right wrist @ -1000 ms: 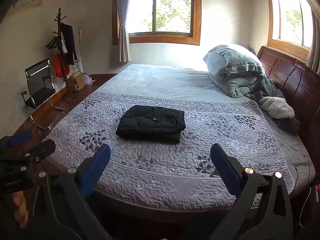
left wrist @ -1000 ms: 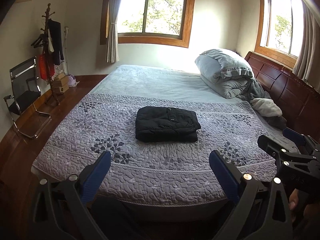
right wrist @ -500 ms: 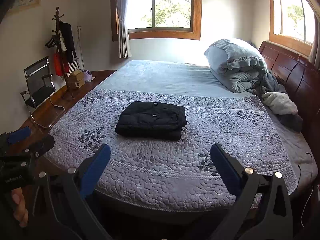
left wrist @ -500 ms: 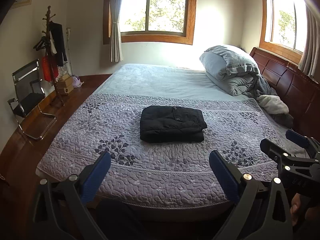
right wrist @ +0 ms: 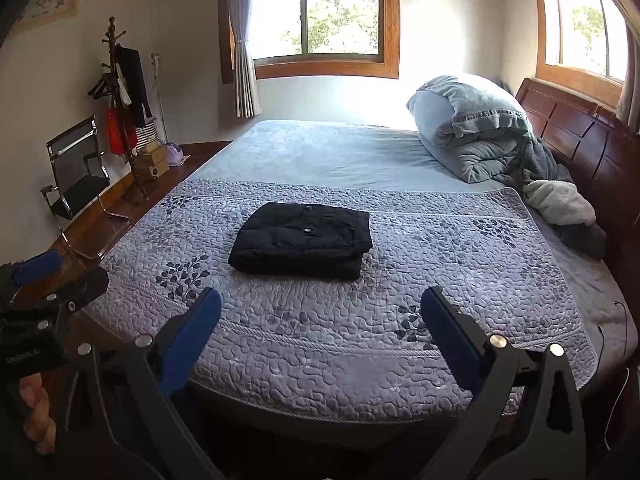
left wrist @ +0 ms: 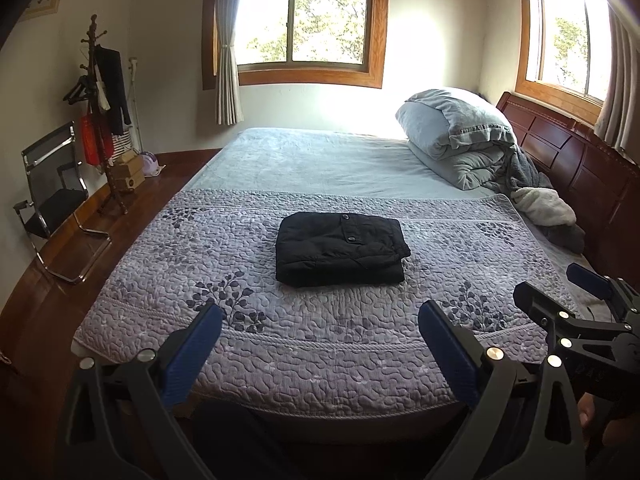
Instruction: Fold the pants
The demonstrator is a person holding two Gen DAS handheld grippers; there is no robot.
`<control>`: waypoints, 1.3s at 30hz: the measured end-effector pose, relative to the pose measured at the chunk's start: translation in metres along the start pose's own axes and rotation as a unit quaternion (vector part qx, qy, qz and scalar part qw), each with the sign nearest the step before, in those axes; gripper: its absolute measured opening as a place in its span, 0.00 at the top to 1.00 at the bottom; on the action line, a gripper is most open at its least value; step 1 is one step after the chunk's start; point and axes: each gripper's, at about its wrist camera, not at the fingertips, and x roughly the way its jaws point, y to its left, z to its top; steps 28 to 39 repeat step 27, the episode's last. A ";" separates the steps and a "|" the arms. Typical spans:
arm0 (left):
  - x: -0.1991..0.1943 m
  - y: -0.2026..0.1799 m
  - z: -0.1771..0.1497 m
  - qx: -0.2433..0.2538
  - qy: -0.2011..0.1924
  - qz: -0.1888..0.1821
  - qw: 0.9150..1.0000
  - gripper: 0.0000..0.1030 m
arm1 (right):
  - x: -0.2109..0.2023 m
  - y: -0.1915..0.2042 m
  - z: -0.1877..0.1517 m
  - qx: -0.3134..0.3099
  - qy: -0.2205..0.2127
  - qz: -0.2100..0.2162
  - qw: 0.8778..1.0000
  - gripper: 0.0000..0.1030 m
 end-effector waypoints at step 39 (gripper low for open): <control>-0.006 0.003 0.004 0.003 -0.019 -0.005 1.000 0.04 | -0.001 0.007 0.006 -0.002 -0.006 0.000 1.000 0.03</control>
